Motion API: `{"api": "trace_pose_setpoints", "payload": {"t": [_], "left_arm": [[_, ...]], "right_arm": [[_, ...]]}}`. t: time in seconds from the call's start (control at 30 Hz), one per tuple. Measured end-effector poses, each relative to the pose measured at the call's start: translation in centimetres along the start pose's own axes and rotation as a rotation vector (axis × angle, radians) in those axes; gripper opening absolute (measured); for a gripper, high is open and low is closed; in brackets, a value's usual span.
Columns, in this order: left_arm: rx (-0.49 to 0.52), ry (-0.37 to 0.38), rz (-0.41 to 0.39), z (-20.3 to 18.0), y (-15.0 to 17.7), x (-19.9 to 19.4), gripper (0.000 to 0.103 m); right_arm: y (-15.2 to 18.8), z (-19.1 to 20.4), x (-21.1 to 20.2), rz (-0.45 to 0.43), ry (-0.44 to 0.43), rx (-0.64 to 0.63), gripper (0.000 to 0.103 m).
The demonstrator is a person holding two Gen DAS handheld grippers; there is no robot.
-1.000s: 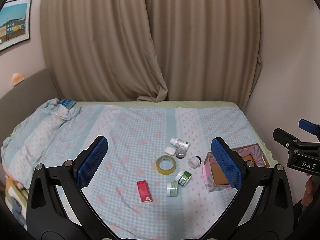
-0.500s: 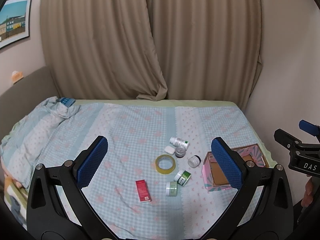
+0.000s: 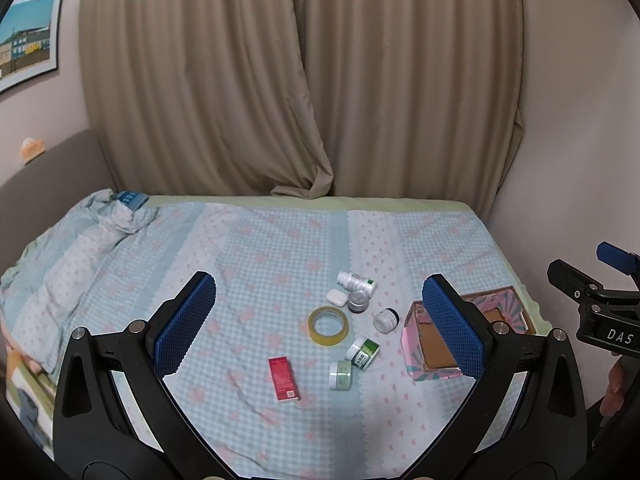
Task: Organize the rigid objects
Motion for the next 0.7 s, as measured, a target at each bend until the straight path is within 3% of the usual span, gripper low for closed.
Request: {"api": "trace_pose_setpoints", "payload": {"t": [0.7], "left_arm": [[-0.006, 0.015, -0.013, -0.04, -0.04, -0.24, 0.103]], "right_arm": [[0.39, 0.32, -0.01, -0.002, 0.001, 0.002, 0.103]]}}
Point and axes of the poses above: each gripper's, at about its wrist camera, not at the fingertips, and x roughly the way its jaws point, z to its left, y to its underside, the point moved 2 cm from there along x, roughly the way its jaws point
